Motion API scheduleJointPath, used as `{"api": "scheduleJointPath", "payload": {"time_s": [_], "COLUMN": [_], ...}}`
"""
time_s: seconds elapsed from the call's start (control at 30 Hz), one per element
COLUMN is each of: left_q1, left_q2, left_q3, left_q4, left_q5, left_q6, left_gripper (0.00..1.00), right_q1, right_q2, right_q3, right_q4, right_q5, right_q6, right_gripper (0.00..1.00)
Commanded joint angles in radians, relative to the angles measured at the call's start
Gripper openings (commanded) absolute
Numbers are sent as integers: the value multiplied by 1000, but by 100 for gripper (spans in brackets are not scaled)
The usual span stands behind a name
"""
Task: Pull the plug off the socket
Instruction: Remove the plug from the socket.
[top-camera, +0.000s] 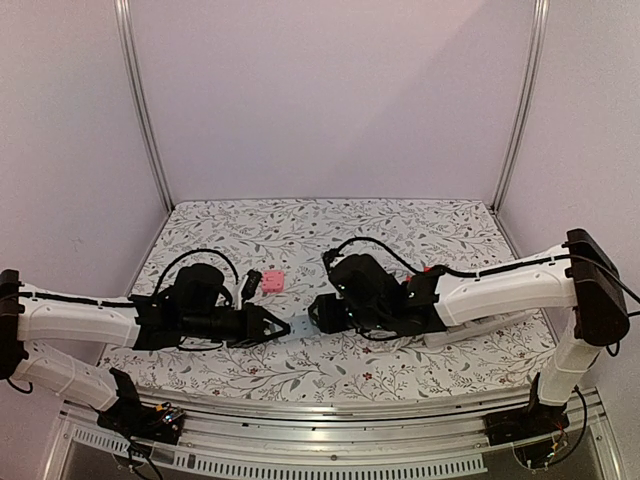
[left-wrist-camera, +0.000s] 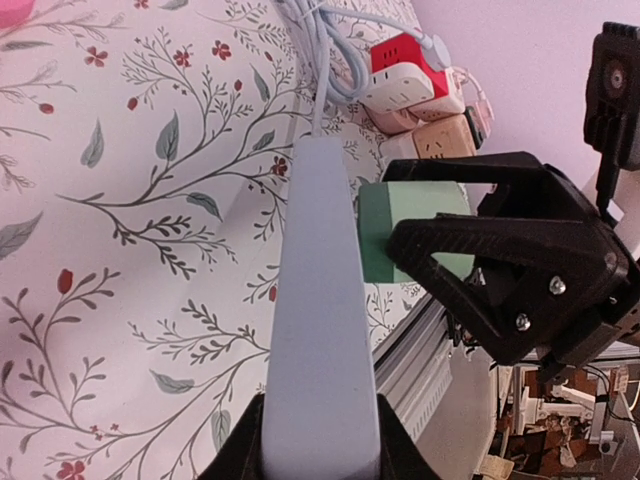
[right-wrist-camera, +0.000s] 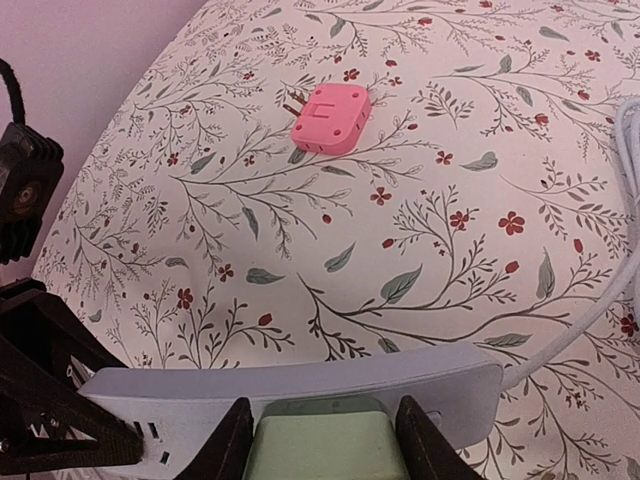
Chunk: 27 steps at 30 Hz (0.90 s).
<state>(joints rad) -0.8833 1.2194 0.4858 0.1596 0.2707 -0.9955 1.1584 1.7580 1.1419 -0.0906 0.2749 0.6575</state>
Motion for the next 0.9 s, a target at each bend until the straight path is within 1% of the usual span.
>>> {"api": "scheduleJointPath", "payload": {"time_s": [0.0,0.3,0.33,0.47,0.7,0.87], "left_q1": [4,6,6,6,7,11], "left_q2": [9,-21,-23,-30,-28,-22], "left_q3": [-27,-43,-45,-49,-48,-48], "left_q4": [-58,-57,-57,-57,-58,-57], "left_q5": [-16,-14,-14,-12,-8,-11], "left_q6": [7,11,11,11,12,9], "left_gripper": [0,0,0,0,0,0], "right_q1": [-4,-81,-90,-116,-119,-103], "right_q2": [-12,-25,-24,-24,-28,-42], "right_q3": [38,-36,-47,-78,-80,-79], "right_q4": [-16,81,119,174,183,161], "right_q5": [38,-101,-118,-177,-180,-150], "right_q6": [-7,72,78,113,110,88], "right_gripper": [0,0,0,0,0,0]}}
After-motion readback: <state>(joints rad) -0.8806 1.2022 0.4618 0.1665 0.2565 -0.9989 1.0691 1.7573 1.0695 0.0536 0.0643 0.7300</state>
